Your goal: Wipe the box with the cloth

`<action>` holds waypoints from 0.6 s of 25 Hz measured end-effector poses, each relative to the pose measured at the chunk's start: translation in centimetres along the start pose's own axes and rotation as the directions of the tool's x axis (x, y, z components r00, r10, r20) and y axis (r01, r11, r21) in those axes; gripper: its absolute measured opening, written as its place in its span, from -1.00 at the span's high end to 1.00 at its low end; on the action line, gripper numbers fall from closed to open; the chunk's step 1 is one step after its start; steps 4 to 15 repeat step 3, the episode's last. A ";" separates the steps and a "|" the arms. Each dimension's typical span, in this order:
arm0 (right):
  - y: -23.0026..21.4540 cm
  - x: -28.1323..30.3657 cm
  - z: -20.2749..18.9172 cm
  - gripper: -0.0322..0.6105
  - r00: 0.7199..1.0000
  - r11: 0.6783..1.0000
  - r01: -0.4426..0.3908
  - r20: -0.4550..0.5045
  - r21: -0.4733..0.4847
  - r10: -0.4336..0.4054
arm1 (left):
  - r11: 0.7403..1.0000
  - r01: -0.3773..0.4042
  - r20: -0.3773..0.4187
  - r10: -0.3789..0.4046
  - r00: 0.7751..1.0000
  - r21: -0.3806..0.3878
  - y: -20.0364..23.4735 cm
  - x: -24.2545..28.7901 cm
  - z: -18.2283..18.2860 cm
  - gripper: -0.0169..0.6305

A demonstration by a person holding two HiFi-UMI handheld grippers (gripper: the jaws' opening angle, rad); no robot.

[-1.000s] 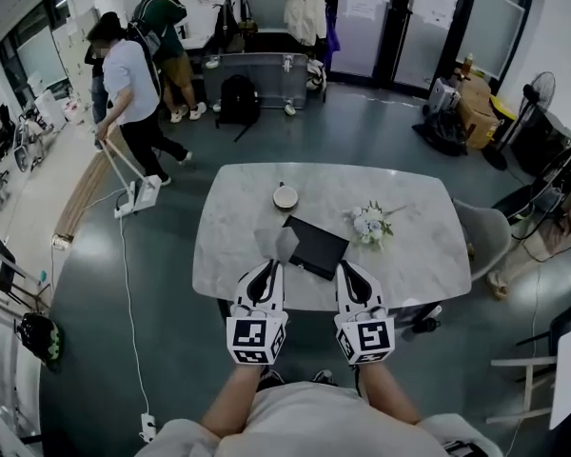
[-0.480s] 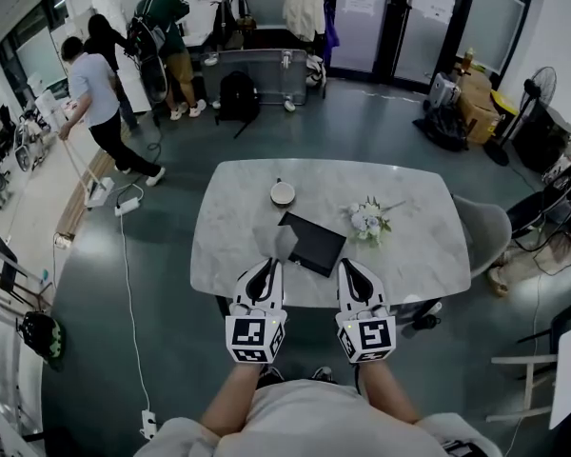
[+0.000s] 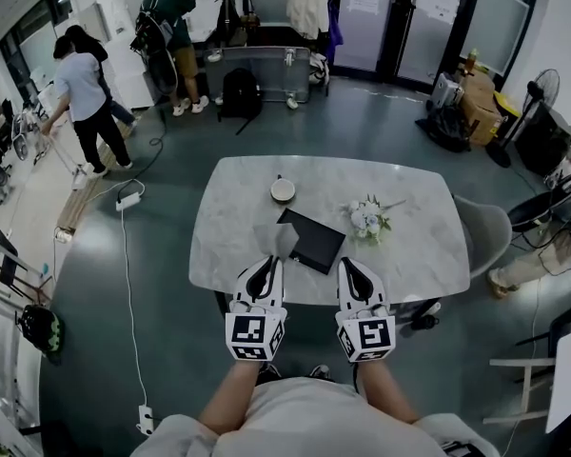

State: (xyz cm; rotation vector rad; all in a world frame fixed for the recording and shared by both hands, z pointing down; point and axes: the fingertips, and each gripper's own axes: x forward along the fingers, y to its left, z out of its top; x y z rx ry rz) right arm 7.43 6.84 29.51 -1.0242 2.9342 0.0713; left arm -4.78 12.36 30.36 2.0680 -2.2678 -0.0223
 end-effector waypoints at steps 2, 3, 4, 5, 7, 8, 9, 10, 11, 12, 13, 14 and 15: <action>0.0 0.0 0.0 0.82 1.000 1.000 -0.003 -0.001 0.001 0.003 | 1.000 0.000 0.001 0.000 1.000 -0.001 -0.1 0.1 0.1 0.83; 0.0 0.1 0.0 0.82 1.000 1.000 -0.004 -0.002 0.002 0.004 | 1.000 0.000 0.002 0.000 1.000 -0.002 -0.1 0.1 0.1 0.83; 0.0 0.1 0.0 0.82 1.000 1.000 -0.004 -0.002 0.002 0.004 | 1.000 0.000 0.002 0.000 1.000 -0.002 -0.1 0.1 0.1 0.83; 0.0 0.1 0.0 0.82 1.000 1.000 -0.004 -0.002 0.002 0.004 | 1.000 0.000 0.002 0.000 1.000 -0.002 -0.1 0.1 0.1 0.83; 0.0 0.1 0.0 0.82 1.000 1.000 -0.004 -0.002 0.002 0.004 | 1.000 0.000 0.002 0.000 1.000 -0.002 -0.1 0.1 0.1 0.83; 0.0 0.1 0.0 0.82 1.000 1.000 -0.004 -0.002 0.002 0.004 | 1.000 0.000 0.002 0.000 1.000 -0.002 -0.1 0.1 0.1 0.83; 0.0 0.1 0.0 0.82 1.000 1.000 -0.004 -0.002 0.002 0.004 | 1.000 0.000 0.002 0.000 1.000 -0.002 -0.1 0.1 0.1 0.83; 0.0 0.1 0.0 0.82 1.000 1.000 -0.004 -0.002 0.002 0.004 | 1.000 0.000 0.002 0.000 1.000 -0.002 -0.1 0.1 0.1 0.83; 0.0 0.1 0.0 0.82 1.000 1.000 -0.004 -0.002 0.002 0.004 | 1.000 0.000 0.002 0.000 1.000 -0.002 -0.1 0.1 0.1 0.83; 0.0 0.1 0.0 0.82 1.000 1.000 -0.004 -0.002 0.002 0.004 | 1.000 0.000 0.002 0.000 1.000 -0.002 -0.1 0.1 0.1 0.83; 0.0 0.1 0.0 0.82 1.000 1.000 -0.004 -0.002 0.002 0.004 | 1.000 0.000 0.002 0.000 1.000 -0.002 -0.1 0.1 0.1 0.83; 0.0 0.1 0.0 0.82 1.000 1.000 -0.004 -0.002 0.002 0.004 | 1.000 0.000 0.002 0.000 1.000 -0.002 -0.1 0.1 0.1 0.83; 0.0 0.1 0.0 0.82 1.000 1.000 -0.004 -0.002 0.002 0.004 | 1.000 0.000 0.002 0.000 1.000 -0.002 -0.1 0.1 0.1 0.83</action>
